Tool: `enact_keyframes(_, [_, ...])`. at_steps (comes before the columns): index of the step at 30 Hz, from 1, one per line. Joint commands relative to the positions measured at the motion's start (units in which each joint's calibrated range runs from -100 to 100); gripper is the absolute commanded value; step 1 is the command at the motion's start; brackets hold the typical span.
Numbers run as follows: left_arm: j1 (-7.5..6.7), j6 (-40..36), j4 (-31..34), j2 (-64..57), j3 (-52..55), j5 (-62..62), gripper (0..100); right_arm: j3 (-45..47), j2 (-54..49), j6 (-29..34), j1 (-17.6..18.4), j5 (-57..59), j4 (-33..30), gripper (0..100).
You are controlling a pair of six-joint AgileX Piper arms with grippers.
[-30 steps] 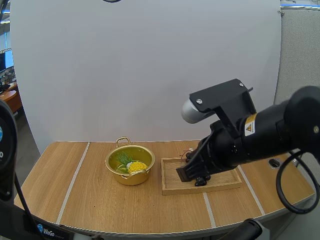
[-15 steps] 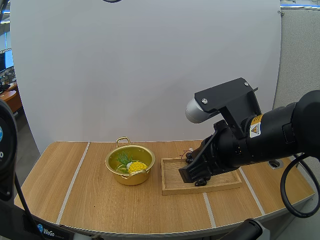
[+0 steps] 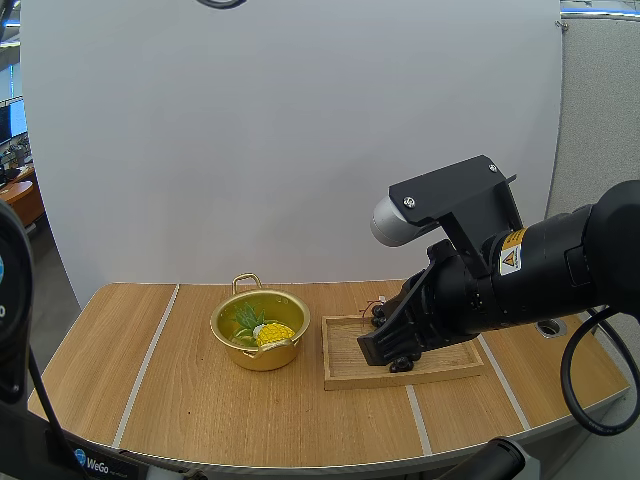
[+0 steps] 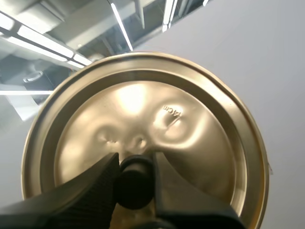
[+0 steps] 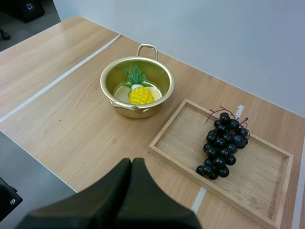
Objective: Open the pot, put the pineapple inside, and close it
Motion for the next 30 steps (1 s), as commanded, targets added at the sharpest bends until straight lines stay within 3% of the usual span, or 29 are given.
enact_keyframes(1, [-0.06,-0.14,0.47,-0.55,-0.27,7.49,0,2.01,-0.73,0.18,-0.19,0.0,0.43,0])
enact_keyframes(6, [-0.06,-0.14,0.47,-0.55,-0.27,13.54,0,4.92,-4.06,-0.01,-0.24,0.0,0.43,0])
enact_keyframes(17, [-0.06,0.39,0.36,-0.55,0.86,13.67,0,4.92,-6.3,-0.33,-1.58,0.0,1.77,0])
enact_keyframes(30, [-0.06,4.39,-1.6,-0.55,17.51,13.67,0,4.92,-6.3,-0.31,-1.58,0.0,1.77,0])
